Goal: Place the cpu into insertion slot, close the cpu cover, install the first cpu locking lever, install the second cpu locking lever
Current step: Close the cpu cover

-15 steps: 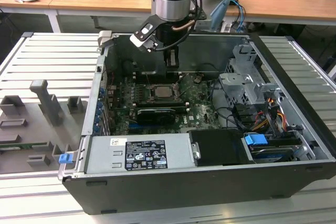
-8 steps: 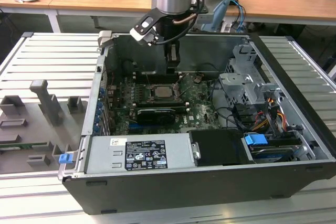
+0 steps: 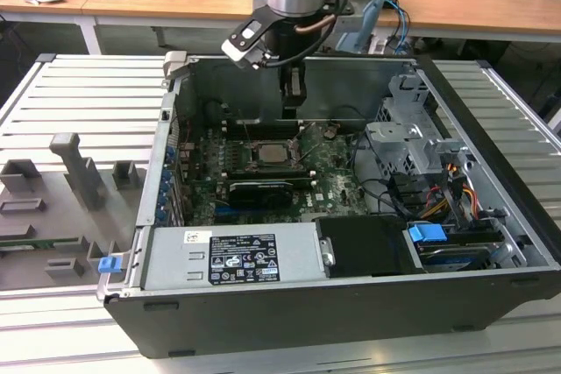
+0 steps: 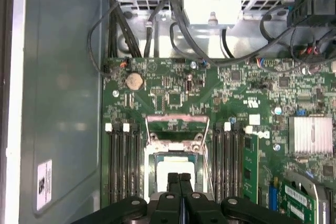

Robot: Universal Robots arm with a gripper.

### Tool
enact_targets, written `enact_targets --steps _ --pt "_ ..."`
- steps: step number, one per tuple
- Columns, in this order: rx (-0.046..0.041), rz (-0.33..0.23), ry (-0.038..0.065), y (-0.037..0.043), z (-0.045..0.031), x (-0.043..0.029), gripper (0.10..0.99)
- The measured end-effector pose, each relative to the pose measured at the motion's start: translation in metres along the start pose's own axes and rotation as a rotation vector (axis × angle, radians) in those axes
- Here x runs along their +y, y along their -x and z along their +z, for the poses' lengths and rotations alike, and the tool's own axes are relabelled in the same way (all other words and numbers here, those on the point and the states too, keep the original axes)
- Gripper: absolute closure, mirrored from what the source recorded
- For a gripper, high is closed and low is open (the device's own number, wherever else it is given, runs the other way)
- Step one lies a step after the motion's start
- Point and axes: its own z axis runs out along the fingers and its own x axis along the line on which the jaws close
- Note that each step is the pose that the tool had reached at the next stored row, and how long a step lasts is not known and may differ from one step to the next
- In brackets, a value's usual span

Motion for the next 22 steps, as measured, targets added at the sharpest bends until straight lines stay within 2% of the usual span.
enact_targets --steps 2,4,11,16,22 --pt "0.0004 0.000 0.000 -0.0001 0.0011 0.0144 0.980" --pt "0.0000 0.000 0.000 -0.0001 0.0024 0.0199 0.980" --pt "-0.0007 0.000 0.000 0.0002 0.0139 0.0232 0.980" --pt "-0.0009 0.000 0.000 0.0002 0.0150 0.0282 0.980" --pt "-0.0007 0.000 0.000 0.0001 0.0158 0.0389 0.980"
